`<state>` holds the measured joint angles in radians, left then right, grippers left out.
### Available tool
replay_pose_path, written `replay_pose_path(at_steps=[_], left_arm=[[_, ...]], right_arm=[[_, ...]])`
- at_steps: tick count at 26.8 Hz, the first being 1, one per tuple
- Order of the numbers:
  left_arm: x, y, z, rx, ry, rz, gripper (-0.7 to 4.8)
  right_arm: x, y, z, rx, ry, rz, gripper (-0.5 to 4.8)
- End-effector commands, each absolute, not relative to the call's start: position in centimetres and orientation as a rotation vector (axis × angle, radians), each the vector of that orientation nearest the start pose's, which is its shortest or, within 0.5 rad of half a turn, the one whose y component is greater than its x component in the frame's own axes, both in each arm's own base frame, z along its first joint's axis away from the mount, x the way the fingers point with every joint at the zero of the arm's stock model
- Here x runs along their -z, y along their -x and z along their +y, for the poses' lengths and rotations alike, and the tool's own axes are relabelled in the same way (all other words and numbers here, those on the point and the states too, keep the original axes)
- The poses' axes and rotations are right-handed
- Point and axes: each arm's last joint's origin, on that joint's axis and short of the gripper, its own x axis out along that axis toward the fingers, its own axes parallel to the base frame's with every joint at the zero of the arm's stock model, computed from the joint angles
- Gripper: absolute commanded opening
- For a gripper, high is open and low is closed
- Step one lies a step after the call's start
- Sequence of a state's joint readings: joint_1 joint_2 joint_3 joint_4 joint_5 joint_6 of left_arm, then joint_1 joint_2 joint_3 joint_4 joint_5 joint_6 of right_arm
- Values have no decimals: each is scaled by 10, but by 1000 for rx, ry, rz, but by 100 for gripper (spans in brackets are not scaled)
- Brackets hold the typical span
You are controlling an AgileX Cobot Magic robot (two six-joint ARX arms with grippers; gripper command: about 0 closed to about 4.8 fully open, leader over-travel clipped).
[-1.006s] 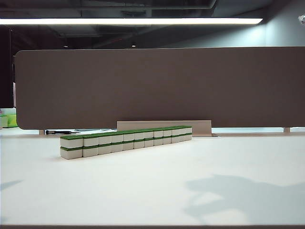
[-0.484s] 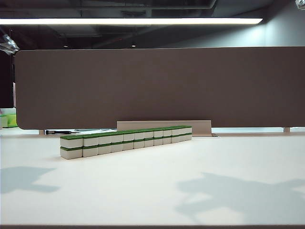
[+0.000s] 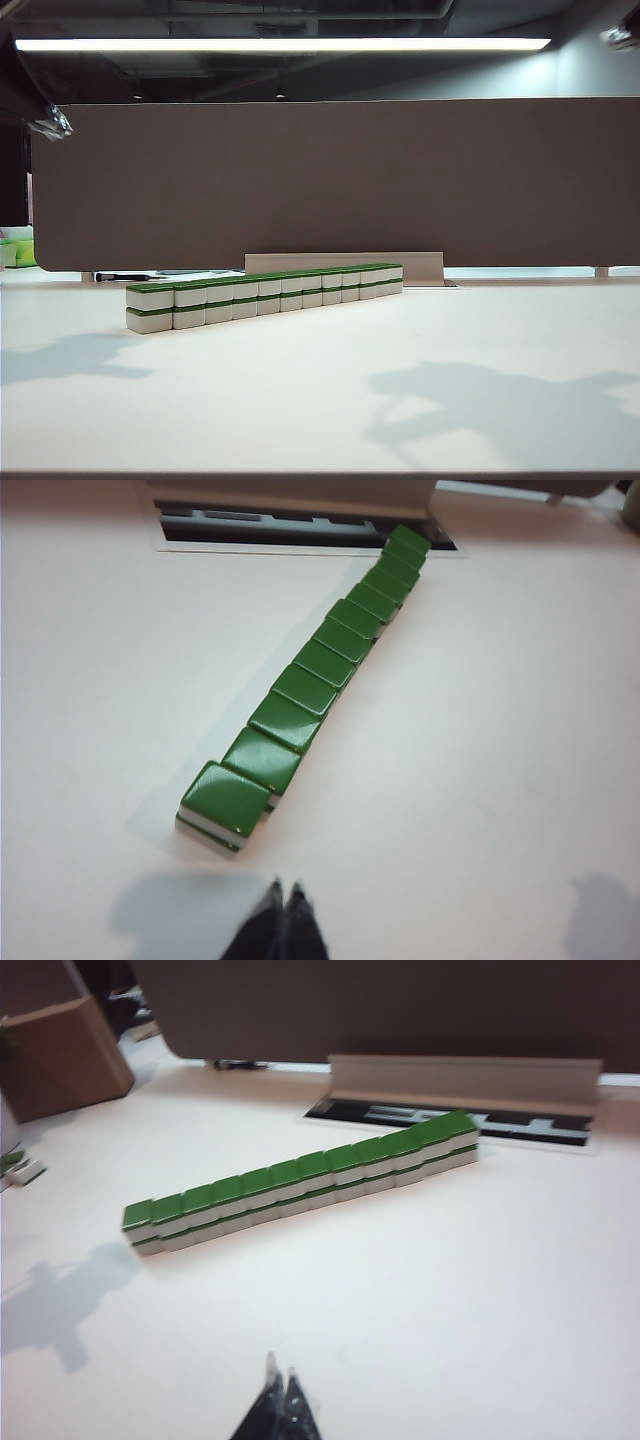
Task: Take a mahjong tile from the mahjong wall and then place it on the table close to you.
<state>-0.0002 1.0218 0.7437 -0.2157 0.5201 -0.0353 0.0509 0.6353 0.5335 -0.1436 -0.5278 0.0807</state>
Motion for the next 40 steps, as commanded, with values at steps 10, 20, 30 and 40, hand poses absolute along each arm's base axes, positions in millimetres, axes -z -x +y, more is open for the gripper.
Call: replay_pose_path(at_steps=[10,20,30,40], left_arm=[[-282,-256,-37,509,-60,592,-6],[-283,-299,-41,486,-94,709,-6],[-269,-341,-50,467,-219,769,-6],[-273,-388,-63,422,-290,901,-6]], right_arm=[[-258,-162,61,-762,-113,373,-1],[-256,-162,68,-779,-101,390,-1],[-256,-162,69,-772,-99,390,-1],[-256,-163,68,-771,-99,390,-1]])
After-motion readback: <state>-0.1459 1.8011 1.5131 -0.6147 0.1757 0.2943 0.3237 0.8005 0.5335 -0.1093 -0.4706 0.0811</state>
